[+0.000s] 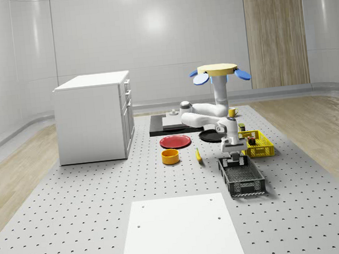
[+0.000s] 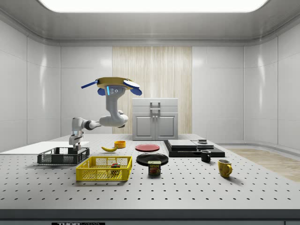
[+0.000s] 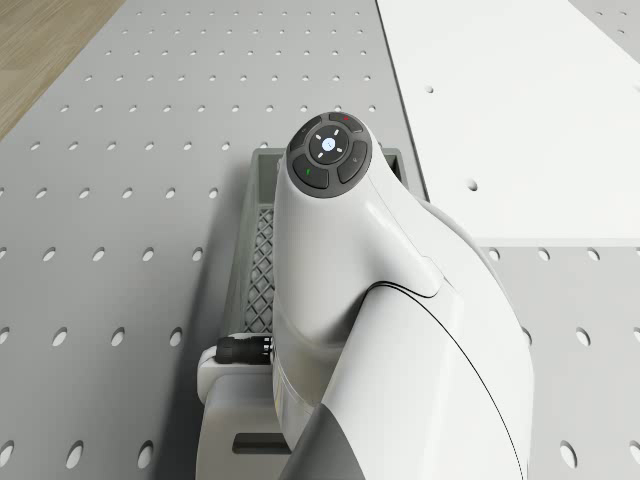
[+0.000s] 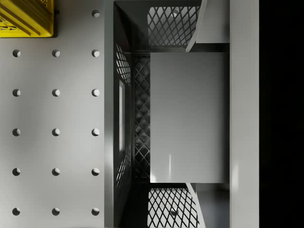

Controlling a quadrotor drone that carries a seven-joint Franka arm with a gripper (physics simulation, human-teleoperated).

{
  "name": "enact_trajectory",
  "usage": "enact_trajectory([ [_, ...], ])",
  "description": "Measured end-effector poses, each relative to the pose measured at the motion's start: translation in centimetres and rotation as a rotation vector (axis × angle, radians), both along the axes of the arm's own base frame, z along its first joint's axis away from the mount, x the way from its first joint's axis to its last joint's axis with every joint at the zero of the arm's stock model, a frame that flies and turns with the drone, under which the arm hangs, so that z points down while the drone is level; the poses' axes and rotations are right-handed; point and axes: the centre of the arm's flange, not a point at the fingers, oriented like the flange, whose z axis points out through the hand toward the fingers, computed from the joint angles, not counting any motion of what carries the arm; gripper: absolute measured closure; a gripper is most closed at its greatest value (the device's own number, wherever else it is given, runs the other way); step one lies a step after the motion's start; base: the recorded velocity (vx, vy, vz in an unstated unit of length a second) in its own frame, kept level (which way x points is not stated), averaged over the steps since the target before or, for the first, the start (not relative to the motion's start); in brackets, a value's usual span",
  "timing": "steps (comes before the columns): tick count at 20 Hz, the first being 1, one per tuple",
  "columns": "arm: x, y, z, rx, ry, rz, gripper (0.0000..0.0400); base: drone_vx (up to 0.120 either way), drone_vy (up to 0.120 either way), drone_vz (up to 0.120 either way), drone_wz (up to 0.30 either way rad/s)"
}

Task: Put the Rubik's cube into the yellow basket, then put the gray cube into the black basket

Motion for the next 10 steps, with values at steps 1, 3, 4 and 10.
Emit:
enact_trajectory([
  [1,0.0,0.0,0.0,0.000,0.000,0.000,0.0150,0.120,0.000,0.000,0.000],
  [3,0.0,0.0,0.0,0.000,0.000,0.000,0.0150,0.100,0.000,0.000,0.000],
  [4,0.0,0.0,0.0,0.000,0.000,0.000,0.0150,0.000,0.000,0.000,0.000],
  [10,0.0,0.0,1.8,0.000,0.000,0.000,0.0150,0.000,0.000,0.000,0.000],
])
